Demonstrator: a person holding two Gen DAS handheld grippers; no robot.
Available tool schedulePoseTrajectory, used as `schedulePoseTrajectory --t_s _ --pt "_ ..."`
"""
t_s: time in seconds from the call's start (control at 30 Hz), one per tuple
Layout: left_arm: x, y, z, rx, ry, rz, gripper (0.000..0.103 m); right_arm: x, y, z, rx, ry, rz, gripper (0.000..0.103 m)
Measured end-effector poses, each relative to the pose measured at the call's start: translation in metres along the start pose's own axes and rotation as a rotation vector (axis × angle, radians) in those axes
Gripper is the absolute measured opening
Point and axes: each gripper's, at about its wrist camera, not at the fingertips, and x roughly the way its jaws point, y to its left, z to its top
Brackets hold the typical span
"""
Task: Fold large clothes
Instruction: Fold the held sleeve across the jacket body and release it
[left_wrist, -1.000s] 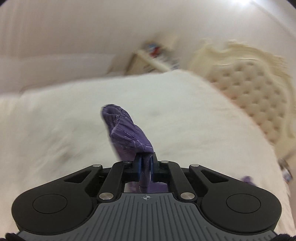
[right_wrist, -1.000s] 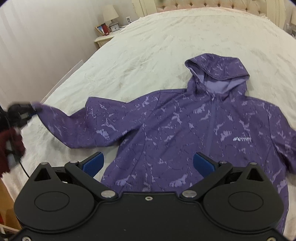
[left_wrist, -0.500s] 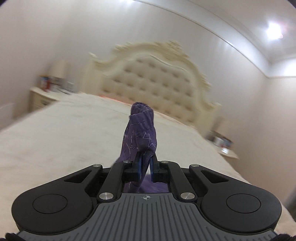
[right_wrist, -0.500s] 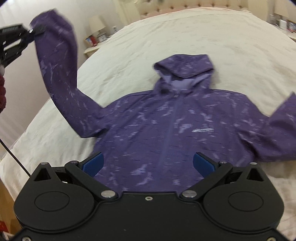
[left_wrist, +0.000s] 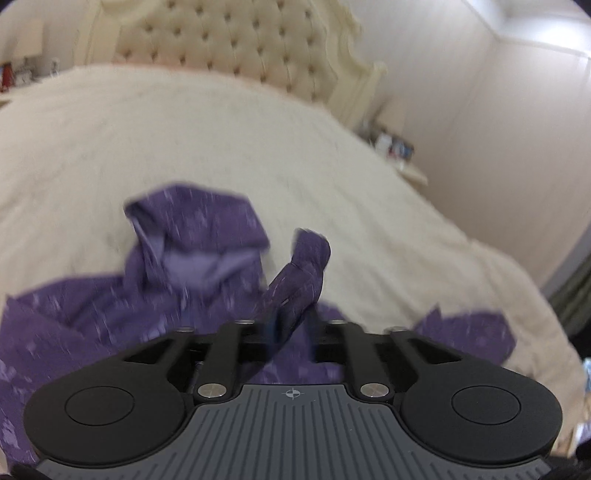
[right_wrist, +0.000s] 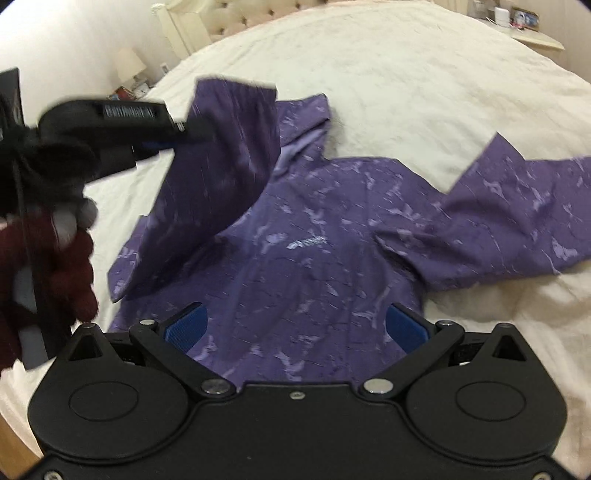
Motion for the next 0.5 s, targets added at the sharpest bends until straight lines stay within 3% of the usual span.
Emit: schedulePoseTrajectory --t_s 0.07,0.13,0.23,0.37,0.5 --pt "-0.006 0.003 -0.002 0.005 0.018 -0.018 0.034 0.005 -0.005 -0.001 0.001 0.012 -0.012 0.102" --pt "-0.014 -0.004 -0.002 0.026 0.020 -0.029 0.047 0.011 -0.009 0.000 0.005 0.028 -0.027 0.102" --pt "-0.035 -0.003 -0.017 0.069 0.016 -0.027 0.051 0.021 -0.014 0.005 0.012 0.042 -0.042 0.102" --pt "-0.031 0.012 -0.039 0.098 0.067 0.055 0.052 0.040 -0.020 0.016 0.011 0.044 -0.046 0.102" --pt "-0.015 0.057 -0.050 0.050 0.129 0.157 0.052 0.067 -0.022 0.026 0.020 0.068 -0.045 0.102"
